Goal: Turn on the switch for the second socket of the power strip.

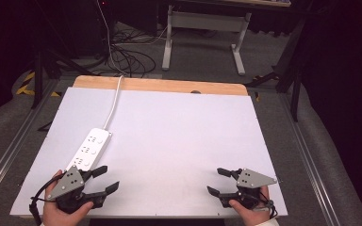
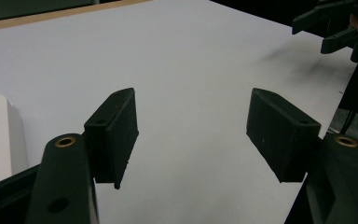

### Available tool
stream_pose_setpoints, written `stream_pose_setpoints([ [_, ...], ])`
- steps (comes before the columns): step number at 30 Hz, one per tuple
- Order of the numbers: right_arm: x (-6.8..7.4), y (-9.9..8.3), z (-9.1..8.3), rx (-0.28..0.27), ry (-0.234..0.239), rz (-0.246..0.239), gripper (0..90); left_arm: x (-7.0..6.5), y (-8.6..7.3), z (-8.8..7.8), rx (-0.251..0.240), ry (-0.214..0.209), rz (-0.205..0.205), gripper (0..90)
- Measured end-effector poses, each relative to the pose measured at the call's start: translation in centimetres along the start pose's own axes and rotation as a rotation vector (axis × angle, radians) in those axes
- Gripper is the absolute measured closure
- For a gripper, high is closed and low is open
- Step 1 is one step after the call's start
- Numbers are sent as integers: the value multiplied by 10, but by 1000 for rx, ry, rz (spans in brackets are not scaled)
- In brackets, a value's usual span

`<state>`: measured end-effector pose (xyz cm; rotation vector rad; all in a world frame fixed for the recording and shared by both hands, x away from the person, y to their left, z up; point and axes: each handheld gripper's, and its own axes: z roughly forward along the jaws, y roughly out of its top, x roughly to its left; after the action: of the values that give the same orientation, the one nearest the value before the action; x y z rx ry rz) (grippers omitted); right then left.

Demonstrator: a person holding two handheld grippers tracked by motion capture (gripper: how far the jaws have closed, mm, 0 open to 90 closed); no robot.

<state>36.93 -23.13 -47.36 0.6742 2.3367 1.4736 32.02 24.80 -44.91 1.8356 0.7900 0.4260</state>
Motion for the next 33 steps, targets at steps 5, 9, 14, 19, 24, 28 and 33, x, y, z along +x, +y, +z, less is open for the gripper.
stream_pose_setpoints([
  [5, 0, 0, 0, 0, 0, 0, 279, 1, 9, 1, 11, -10, 5, 355],
  [9, 0, 0, 0, 0, 0, 0, 279, 2, 17, 2, 26, -6, 20, 355],
  [14, 0, 0, 1, 3, 1, -2, 279, 5, 23, 2, 19, -8, 12, 363],
  [19, 0, -1, 1, 11, 0, 0, 279, 8, 33, 2, 17, -3, 21, 371],
  [24, 0, -1, 1, 12, 2, -2, 278, 11, 37, 3, 20, -2, 13, 375],
  [28, 0, -1, 1, 11, 1, -2, 278, 12, 40, 4, 26, 2, 29, 399],
  [33, 0, -1, 1, 13, 1, -6, 279, 16, 40, 2, 31, 10, 43, 465],
])
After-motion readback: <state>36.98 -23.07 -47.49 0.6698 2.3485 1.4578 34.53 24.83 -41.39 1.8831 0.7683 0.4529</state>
